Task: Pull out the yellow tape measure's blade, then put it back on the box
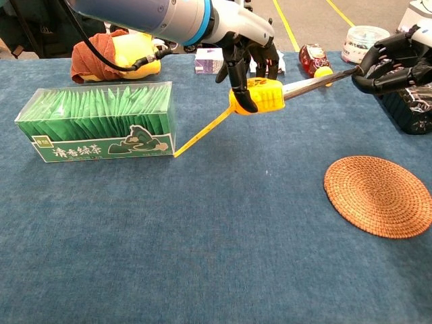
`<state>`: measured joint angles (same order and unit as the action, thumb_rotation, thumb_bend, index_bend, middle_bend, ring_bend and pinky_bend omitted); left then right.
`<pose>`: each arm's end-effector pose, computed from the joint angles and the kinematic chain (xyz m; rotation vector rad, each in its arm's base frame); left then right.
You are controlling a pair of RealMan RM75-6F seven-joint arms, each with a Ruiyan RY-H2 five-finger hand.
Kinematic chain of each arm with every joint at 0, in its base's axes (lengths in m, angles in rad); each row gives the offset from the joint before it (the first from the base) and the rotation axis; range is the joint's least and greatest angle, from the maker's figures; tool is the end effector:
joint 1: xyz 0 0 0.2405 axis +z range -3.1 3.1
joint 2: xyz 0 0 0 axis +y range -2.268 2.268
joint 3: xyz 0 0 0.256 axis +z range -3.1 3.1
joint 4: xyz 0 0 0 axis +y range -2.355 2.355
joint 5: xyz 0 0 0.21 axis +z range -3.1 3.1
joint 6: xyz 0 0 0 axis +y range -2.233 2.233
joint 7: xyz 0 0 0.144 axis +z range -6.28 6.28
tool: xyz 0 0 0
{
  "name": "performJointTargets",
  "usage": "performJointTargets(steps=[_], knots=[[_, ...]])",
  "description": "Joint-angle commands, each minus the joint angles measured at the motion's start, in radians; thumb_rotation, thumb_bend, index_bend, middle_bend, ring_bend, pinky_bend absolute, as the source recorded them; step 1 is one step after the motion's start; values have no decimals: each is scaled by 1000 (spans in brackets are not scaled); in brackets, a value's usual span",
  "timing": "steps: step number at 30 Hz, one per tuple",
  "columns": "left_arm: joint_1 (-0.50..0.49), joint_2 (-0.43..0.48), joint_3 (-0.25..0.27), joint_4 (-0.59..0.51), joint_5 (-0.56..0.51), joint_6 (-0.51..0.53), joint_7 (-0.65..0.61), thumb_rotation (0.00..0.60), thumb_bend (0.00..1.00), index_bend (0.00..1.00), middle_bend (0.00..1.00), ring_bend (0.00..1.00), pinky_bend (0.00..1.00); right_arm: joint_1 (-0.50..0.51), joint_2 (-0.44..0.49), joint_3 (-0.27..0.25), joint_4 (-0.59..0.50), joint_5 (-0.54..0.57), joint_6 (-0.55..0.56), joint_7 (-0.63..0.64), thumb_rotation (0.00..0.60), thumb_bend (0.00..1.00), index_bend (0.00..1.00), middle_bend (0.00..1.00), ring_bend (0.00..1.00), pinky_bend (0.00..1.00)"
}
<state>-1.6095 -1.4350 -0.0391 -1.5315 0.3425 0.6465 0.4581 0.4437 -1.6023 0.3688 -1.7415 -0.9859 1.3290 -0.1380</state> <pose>0.0568 0.3886 -0.0292 -2.2742 -0.8585 -0.7026 -0.1707 -0.3029 0.0365 1.0573 -1.4221 1.3123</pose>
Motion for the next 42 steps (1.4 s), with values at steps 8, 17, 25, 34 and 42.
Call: performJointTargets(steps=[8, 17, 25, 34, 42], knots=[[23, 44, 24, -34, 32, 10, 6, 600, 369, 551, 464, 420, 540, -12, 13, 10, 1, 17, 6, 11, 600, 1000, 592, 403, 373, 357], [45, 100, 46, -72, 58, 9, 9, 600, 370, 550, 464, 421, 540, -24, 28, 25, 2, 40, 14, 23, 600, 1000, 592, 403, 373, 357], [63, 152, 71, -116, 75, 13, 15, 600, 371, 550, 464, 420, 540, -37, 48, 39, 5, 64, 12, 40, 600, 1000, 594, 403, 373, 357], [85, 207, 99, -161, 89, 22, 22, 600, 370, 551, 464, 420, 540, -45, 76, 66, 15, 95, 1, 68, 600, 1000, 594, 403, 373, 357], [99, 250, 112, -191, 98, 28, 26, 600, 370, 550, 464, 420, 540, -48, 97, 83, 23, 117, -10, 84, 600, 1000, 594, 403, 373, 357]])
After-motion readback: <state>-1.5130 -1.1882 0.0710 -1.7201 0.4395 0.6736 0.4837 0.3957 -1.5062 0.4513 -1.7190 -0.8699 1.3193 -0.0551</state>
